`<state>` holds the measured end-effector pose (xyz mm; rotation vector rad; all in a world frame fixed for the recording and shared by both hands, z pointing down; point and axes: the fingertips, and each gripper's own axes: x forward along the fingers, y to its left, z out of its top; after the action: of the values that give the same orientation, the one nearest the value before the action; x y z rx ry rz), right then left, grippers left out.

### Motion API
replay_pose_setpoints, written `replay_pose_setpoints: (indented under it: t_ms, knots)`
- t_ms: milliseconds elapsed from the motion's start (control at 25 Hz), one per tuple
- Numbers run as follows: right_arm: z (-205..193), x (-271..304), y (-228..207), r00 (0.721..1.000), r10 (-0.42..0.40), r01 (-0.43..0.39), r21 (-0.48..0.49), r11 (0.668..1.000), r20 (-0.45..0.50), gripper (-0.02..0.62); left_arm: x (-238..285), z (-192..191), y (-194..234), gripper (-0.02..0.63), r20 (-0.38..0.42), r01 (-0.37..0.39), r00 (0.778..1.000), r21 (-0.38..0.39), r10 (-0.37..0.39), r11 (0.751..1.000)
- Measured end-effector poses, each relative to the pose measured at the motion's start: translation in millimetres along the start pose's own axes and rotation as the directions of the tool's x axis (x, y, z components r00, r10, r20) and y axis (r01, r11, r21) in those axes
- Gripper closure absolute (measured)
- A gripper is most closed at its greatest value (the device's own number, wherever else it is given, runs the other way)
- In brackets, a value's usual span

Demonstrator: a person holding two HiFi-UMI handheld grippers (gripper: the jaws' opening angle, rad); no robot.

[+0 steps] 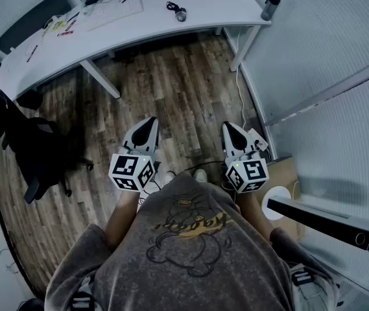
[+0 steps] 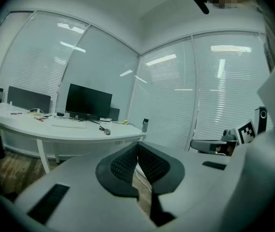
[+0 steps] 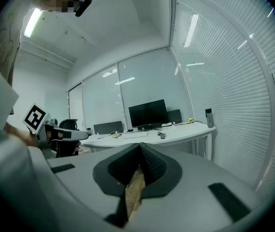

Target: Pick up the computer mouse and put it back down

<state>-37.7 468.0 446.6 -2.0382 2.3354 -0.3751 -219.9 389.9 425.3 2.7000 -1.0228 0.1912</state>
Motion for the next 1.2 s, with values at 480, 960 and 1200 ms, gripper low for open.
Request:
replay_pose_setpoints:
  t_ms: [480, 960, 1200]
  knots:
    - [2, 3, -4, 1.0, -0.003, 0.002, 0.025, 1.0, 0.029, 0.591, 8, -1, -8, 0.588, 0.007, 0.015, 1.0, 0.008, -0.015, 1.0]
    - [-5, 23, 18, 0.997, -0.069, 0.068, 0.023, 0.997, 0.043, 0.59, 0, -4, 26, 0.588, 0.014, 0.078, 0.997, 0.03, -0.078, 0.997]
    - [-8, 41, 34, 0.998, -0.066, 0.066, -0.007, 0.998, 0.021, 0.589, -2, -5, 46, 0.588, 0.004, 0.082, 0.997, 0.021, -0.082, 0.996]
